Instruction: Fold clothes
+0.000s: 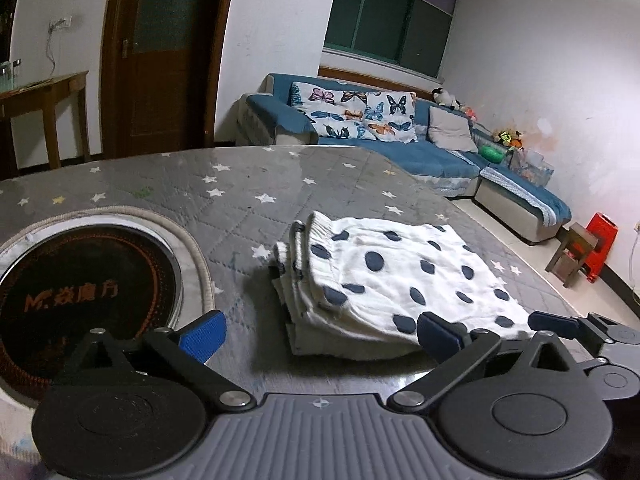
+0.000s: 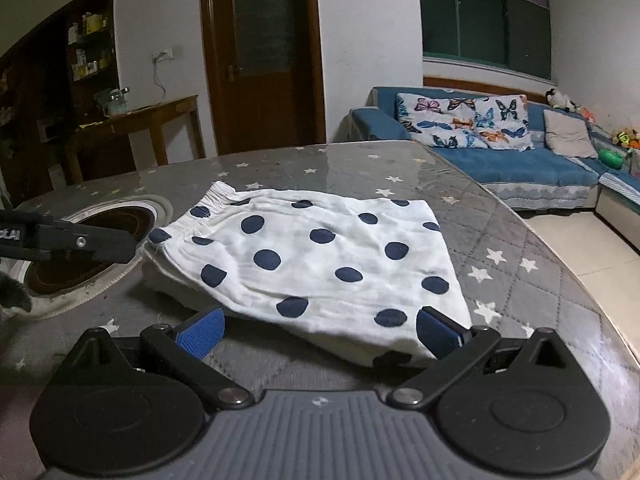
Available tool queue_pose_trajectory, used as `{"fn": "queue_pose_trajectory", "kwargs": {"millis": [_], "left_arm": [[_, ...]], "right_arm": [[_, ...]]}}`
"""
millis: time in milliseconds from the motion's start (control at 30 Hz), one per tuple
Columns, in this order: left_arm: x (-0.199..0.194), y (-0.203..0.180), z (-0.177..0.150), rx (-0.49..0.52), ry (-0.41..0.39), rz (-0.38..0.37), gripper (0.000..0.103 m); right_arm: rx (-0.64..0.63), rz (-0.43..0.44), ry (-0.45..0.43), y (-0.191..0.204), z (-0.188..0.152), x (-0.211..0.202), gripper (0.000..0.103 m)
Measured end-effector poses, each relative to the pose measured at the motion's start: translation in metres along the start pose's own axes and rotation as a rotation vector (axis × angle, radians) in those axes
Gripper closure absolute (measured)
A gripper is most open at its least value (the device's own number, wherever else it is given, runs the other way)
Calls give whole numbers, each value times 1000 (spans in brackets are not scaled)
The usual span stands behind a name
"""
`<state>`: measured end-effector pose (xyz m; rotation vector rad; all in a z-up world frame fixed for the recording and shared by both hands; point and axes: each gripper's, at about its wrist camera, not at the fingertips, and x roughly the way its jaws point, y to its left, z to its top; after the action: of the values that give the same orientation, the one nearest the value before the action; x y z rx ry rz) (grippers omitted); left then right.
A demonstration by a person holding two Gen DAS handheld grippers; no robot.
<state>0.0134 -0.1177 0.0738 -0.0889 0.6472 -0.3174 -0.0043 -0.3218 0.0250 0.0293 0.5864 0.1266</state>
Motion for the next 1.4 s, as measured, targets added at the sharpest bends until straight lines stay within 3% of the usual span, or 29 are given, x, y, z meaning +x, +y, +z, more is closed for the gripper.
{"fn": "queue_pose_trajectory", "kwargs": {"millis": [767,1400], "left_arm": [[-31,-7,-43,32,-4,91,0],[-40,-16,-59,61,-2,96,0]], "right_arm": [[38,-55,-2,24,-35,-22,0],[41,-51,-9,29,-41,-32,0]]}}
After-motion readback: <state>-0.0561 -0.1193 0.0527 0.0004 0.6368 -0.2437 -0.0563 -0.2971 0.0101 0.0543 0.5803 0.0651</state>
